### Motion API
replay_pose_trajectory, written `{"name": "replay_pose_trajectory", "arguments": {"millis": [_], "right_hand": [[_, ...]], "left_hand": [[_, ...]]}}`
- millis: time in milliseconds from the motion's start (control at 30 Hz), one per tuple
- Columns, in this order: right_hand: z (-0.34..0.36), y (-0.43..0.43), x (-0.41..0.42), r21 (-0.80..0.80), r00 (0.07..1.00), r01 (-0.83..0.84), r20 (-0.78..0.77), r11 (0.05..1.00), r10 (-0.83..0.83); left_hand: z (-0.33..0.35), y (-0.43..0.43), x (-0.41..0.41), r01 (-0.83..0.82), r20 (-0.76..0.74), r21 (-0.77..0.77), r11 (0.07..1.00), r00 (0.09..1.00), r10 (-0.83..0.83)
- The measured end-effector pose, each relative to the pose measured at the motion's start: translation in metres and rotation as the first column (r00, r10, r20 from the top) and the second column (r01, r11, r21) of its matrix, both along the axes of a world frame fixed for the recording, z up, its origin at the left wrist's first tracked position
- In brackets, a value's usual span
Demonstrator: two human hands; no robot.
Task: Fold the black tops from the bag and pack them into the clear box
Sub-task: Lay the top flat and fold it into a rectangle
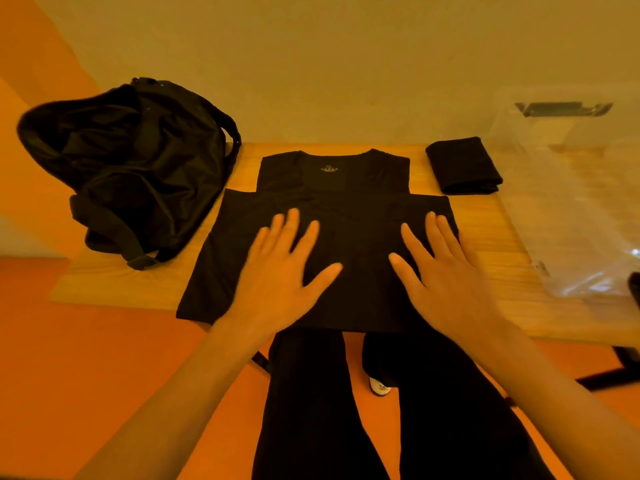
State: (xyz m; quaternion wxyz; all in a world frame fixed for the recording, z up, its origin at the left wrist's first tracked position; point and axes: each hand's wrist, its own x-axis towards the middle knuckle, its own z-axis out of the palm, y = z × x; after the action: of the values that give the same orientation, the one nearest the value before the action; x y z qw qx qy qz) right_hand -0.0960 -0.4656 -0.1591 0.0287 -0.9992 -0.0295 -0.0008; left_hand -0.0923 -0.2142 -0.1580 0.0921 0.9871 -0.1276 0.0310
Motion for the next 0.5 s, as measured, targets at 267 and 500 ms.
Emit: {"name": "replay_pose_trajectory", "arguments": {"millis": [267,500], "right_hand": [[-0.012,-0.024,-0.014,-0.032,0.993,0.066,-0.097,0.997,-0.069],[-0.024,-0.035,-0.029,-0.025,0.997,0.052,-0.059,0.998,-0.053]], "left_hand": [[-0.001,-0.117,0.105,0.595,-0.148,0.036,0.803,0.798,-0.584],[-0.017,-0.140,0.145,0.699,-0.148,0.160,0.697,0.715,-0.683]]}}
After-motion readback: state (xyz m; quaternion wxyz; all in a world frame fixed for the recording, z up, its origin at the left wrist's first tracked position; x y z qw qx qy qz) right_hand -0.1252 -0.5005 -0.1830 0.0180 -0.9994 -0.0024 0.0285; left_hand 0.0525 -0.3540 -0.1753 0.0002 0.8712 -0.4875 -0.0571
